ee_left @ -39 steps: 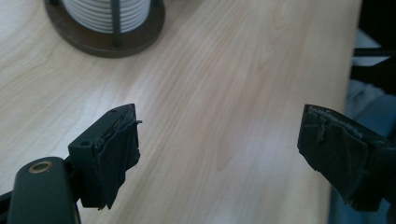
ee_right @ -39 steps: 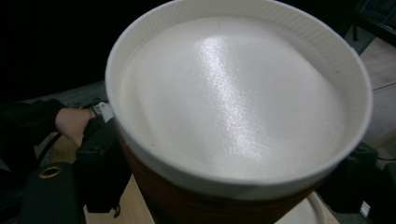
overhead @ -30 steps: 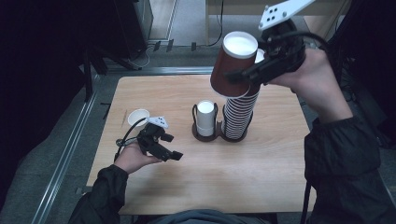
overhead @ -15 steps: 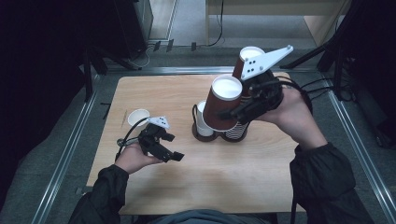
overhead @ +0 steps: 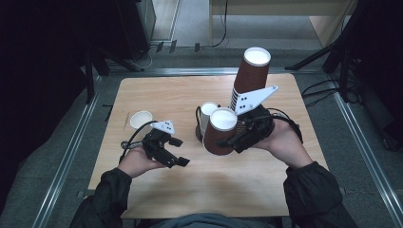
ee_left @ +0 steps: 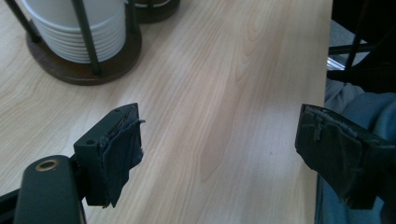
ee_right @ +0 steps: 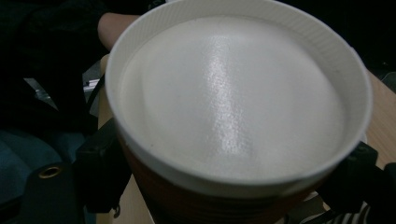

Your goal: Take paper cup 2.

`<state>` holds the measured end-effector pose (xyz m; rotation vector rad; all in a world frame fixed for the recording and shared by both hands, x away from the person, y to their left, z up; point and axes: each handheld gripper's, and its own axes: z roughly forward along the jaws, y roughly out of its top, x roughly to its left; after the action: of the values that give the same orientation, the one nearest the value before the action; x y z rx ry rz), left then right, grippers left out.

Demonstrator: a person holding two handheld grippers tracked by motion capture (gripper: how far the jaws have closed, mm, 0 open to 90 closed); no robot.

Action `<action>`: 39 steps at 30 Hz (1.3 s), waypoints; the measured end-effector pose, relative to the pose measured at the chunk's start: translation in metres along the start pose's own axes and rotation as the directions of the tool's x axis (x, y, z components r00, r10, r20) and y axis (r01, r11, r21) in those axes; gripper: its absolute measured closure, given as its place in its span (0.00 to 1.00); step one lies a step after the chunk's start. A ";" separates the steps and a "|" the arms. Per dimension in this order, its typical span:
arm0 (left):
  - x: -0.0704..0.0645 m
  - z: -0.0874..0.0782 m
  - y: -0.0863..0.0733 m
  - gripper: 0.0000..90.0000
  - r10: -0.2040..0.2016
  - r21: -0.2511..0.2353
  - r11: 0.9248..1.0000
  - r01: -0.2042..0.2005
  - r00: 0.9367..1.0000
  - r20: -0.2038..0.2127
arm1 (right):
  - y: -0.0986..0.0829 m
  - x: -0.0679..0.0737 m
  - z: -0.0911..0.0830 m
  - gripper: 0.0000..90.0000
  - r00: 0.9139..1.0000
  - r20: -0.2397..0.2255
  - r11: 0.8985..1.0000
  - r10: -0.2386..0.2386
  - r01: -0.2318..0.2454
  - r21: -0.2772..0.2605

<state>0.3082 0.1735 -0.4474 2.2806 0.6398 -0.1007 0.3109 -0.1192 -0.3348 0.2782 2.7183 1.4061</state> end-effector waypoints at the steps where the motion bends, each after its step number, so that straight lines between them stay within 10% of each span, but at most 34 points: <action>1: 0.000 0.000 0.000 0.16 0.002 0.000 1.000 -0.002 1.000 -0.004 | -0.005 -0.001 0.003 0.20 1.000 -0.003 1.000 0.013 -0.013 0.004; 39: -0.001 0.034 0.008 0.00 0.071 -0.073 0.995 -0.064 0.993 0.096 | -0.091 -0.009 0.079 0.20 0.992 -0.049 0.992 0.116 -0.113 0.051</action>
<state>0.3148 0.1445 -0.4664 2.2122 0.5072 -0.1542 0.3189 -0.1088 -0.4556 0.4128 2.8226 1.3952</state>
